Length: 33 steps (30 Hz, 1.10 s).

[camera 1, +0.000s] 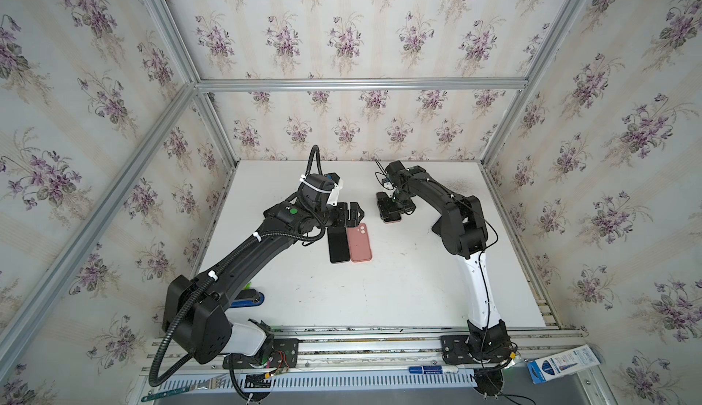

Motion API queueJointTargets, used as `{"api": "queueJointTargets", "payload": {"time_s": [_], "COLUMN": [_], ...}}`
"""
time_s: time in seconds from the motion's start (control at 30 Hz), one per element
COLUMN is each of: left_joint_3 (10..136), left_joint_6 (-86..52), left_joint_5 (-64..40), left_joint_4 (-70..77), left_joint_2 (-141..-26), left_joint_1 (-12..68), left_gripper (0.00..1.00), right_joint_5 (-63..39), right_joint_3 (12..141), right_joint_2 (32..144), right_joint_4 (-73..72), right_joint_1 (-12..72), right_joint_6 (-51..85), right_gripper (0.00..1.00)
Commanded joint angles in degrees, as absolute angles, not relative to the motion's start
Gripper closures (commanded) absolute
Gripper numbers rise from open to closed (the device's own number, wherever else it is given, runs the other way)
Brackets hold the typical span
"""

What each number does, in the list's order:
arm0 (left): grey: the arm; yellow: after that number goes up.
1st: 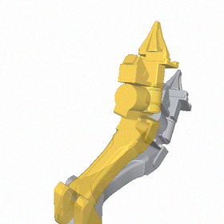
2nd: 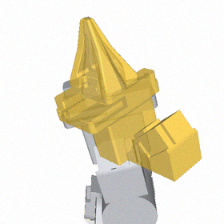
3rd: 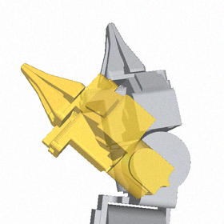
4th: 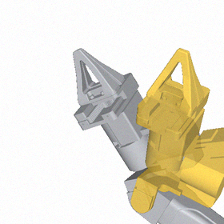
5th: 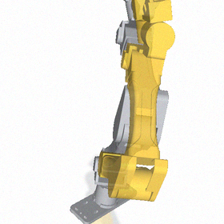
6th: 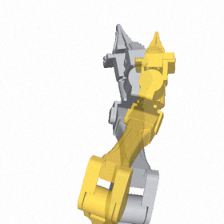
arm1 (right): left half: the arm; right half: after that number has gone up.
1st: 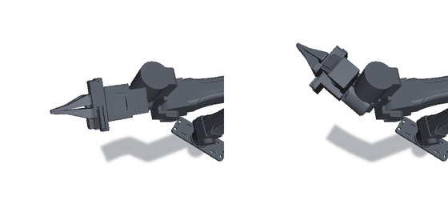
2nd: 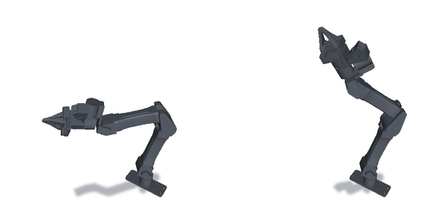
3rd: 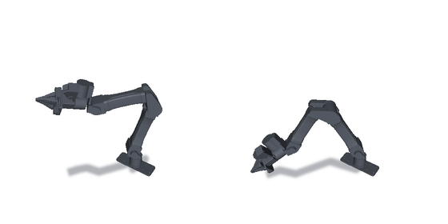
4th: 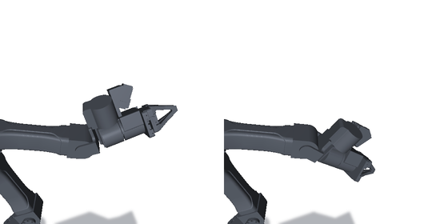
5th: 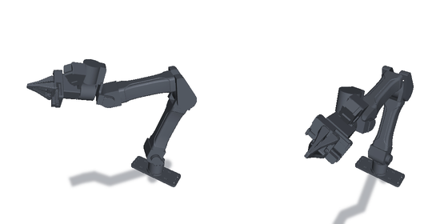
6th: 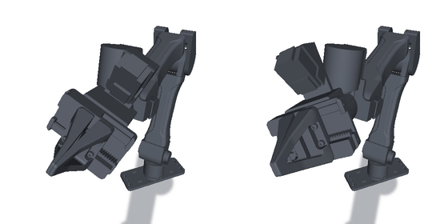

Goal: Take the phone out of the phone case
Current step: Pick up the phone from the top-center of the table.

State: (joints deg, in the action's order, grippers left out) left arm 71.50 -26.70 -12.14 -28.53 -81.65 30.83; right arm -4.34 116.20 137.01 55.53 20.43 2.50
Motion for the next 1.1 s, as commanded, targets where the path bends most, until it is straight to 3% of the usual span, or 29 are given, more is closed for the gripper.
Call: {"api": "queueJointTargets", "payload": {"time_s": [0.0, 0.43, 0.63, 1.07], "left_joint_3": [72.38, 73.70, 74.33, 80.36], "left_joint_6": [-26.76, -28.51, -30.65, -37.49], "left_joint_5": [-12.04, -11.69, -11.83, -23.82], "left_joint_4": [-27.07, -26.94, -26.43, -22.46], "left_joint_2": [-82.12, -84.35, -85.60, -94.56], "left_joint_1": [30.85, 30.85, 30.72, 27.25], "left_gripper": [0.01, 0.01, 0.00, 0.00], "right_joint_5": [-2.51, 3.79, 4.61, 3.62], "right_joint_3": [116.38, 112.52, 108.68, 93.33], "right_joint_2": [137.89, 136.87, 134.89, 123.47], "right_joint_4": [57.56, 56.07, 53.63, 42.27], "right_joint_1": [20.48, 21.78, 21.89, 21.81], "right_joint_6": [2.46, 3.32, 4.34, 8.25], "right_gripper": [0.10, 0.18, 0.28, 0.40]}}
